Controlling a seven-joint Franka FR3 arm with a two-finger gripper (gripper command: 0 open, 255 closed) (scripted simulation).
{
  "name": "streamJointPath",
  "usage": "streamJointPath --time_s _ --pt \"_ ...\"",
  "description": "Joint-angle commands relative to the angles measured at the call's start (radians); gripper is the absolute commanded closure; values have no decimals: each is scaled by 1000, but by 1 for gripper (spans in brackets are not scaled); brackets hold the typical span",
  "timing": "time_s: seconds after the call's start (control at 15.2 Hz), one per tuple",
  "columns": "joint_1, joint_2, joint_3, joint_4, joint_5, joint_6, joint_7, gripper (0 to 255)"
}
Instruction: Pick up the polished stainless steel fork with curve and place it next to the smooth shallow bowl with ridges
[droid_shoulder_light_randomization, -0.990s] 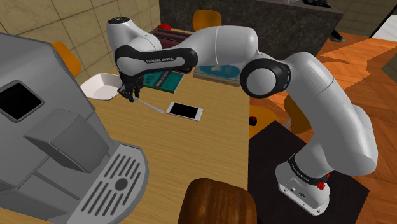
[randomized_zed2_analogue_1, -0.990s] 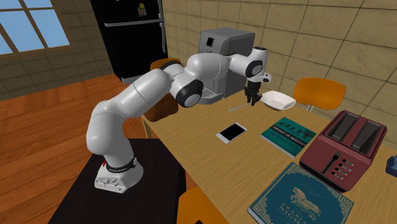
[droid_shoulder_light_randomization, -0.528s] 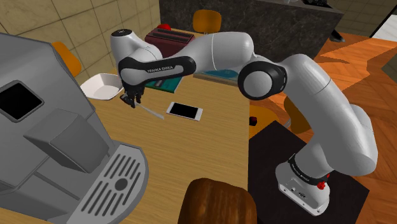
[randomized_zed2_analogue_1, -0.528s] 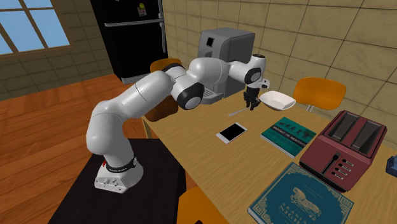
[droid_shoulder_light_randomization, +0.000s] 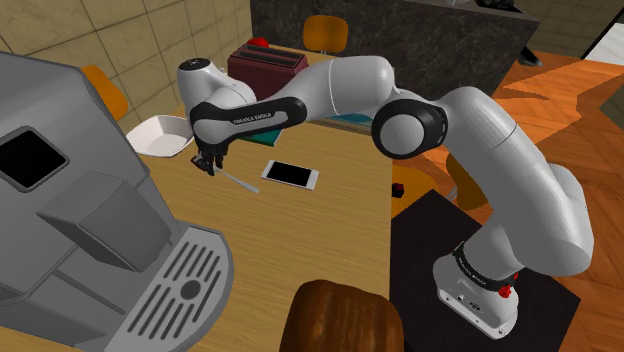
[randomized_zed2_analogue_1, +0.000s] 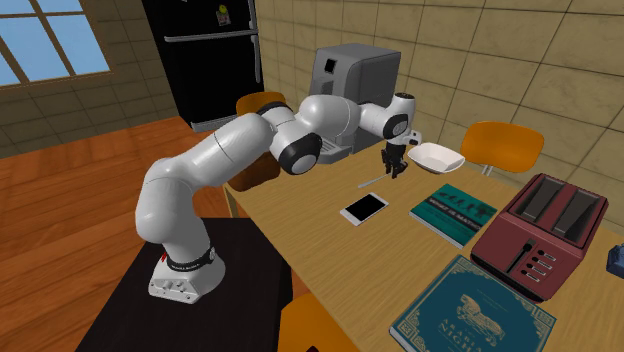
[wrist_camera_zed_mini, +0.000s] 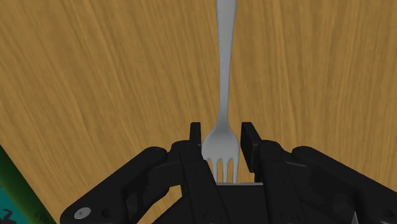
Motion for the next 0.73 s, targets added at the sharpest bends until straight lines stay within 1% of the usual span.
streamJointPath --time_s 0.0,0.2,0.26,0.59,0.66 --pt "0 0 0 0 0 1 0 255" --pt "0 0 0 0 0 1 0 255" --pt "0 0 0 0 0 1 0 0" --pt "0 0 0 0 0 0 0 0" --pt "-3 -21 4 -5 3 -16 -1 0"
